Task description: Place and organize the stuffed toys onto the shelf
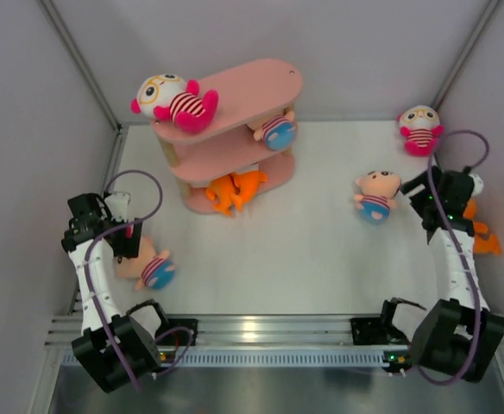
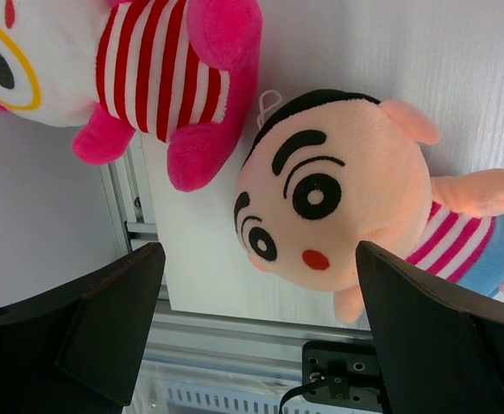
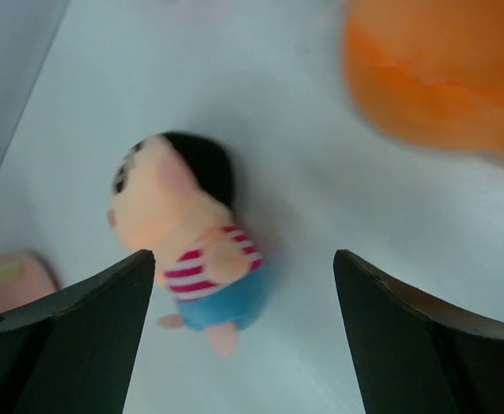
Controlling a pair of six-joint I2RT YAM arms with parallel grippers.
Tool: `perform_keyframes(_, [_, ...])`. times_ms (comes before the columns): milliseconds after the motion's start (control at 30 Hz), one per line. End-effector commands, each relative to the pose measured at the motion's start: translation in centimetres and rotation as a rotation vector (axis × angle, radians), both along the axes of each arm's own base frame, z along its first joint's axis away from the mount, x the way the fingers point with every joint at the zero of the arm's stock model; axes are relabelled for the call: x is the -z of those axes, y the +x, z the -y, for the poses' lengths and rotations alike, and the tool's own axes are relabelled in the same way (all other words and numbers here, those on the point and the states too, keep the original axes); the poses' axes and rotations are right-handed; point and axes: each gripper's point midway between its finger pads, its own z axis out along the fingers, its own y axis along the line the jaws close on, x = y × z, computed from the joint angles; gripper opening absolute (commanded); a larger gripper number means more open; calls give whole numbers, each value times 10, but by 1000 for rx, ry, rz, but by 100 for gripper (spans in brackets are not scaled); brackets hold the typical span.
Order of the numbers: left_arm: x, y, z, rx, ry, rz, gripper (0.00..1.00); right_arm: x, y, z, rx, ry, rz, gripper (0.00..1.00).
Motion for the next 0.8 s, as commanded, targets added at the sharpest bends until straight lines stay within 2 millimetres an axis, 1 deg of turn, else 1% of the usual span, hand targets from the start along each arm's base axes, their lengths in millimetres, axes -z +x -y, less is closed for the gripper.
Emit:
perform_keyframes(0, [-12,13,3,19,-17,53,98,16,-37,57,203,93,-45,85])
perform_keyframes(33, [-13,14,3,16,-18,57,99,16,-49,91,337,102,-20,87])
perform_keyframes(67, [-13,15,5,19,-30,57,99,27,-59,102,420,154,-7,87])
perform_keyframes(100, [-13,16,5,17,-35,58,99,30,-66,113,482,175,14,87])
perform_keyframes(133, [-15,18,5,17,-38,61,98,33,-84,140,606,173,35,87])
perform_keyframes(167, [-15,20,5,21,-47,60,99,35,-92,151,673,170,76,87])
perform_keyframes(200, [-15,21,5,24,-49,59,98,36,-103,167,758,132,93,88])
perform_keyframes(233, [-17,23,3,21,-44,62,99,36,-109,175,797,120,116,88])
perform_keyframes(267, [-17,25,2,24,-43,57,98,31,-106,183,804,94,180,89])
perform_keyframes(300, [-21,27,0,23,-37,62,99,21,-102,193,811,64,244,89])
perform_keyframes(333, [-21,27,-1,20,-34,59,99,25,-103,192,815,69,238,89])
perform_keyframes(367, [-21,29,-1,22,-35,58,99,24,-99,198,819,61,257,89])
perform_keyframes(433, [-24,30,-2,16,-33,62,99,30,-100,205,857,64,247,90])
perform_keyframes(533, [-26,31,-3,8,-34,62,99,35,-94,219,871,47,261,90])
perform_keyframes(567, [-26,31,-3,3,-35,60,99,40,-90,224,864,38,239,90])
perform_keyframes(600, [-27,31,-3,4,-35,63,99,37,-87,229,856,26,253,90])
perform_keyframes(633, [-27,31,-3,3,-37,63,99,48,-83,231,847,41,224,90])
perform_keyframes(667, [-28,31,-3,2,-37,66,99,45,-77,235,832,44,225,90])
perform_keyframes(700, [-28,31,-2,3,-38,66,99,48,-72,234,818,64,217,89])
perform_keyframes(733, [-29,32,-2,1,-43,70,99,52,-70,234,816,78,208,89])
perform_keyframes(767, [-29,32,-1,0,-46,71,99,61,-69,235,819,97,197,89])
